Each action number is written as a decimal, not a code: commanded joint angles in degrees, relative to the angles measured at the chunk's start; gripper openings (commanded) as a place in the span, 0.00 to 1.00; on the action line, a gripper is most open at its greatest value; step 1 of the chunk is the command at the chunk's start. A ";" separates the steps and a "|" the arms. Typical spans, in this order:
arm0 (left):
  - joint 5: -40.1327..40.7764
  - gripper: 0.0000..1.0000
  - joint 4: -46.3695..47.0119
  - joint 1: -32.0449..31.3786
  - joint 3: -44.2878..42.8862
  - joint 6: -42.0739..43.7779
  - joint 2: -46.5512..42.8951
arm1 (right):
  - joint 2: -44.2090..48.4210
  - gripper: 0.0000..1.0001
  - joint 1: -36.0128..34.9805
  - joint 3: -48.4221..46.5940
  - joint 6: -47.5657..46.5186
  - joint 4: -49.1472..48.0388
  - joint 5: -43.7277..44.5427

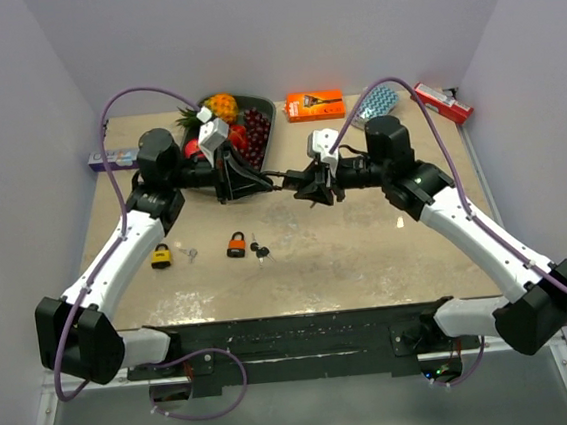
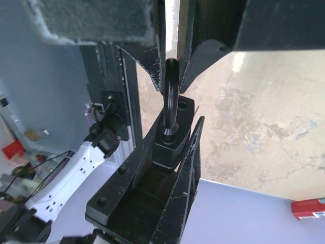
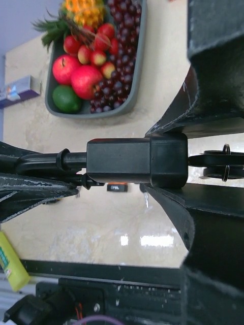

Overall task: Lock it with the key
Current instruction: Lock the lock.

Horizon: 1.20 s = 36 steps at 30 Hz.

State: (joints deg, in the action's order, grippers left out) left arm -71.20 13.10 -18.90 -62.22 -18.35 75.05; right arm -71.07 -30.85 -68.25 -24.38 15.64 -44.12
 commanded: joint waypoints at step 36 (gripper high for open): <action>5.63 0.44 -39.57 2.37 -11.09 43.58 -0.95 | -5.66 0.00 -0.26 -11.12 5.13 7.39 -6.86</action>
State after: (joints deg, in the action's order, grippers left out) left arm -64.90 -30.89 -15.94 -74.22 26.11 75.96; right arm -76.90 -30.92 -75.26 -20.36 26.70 -48.58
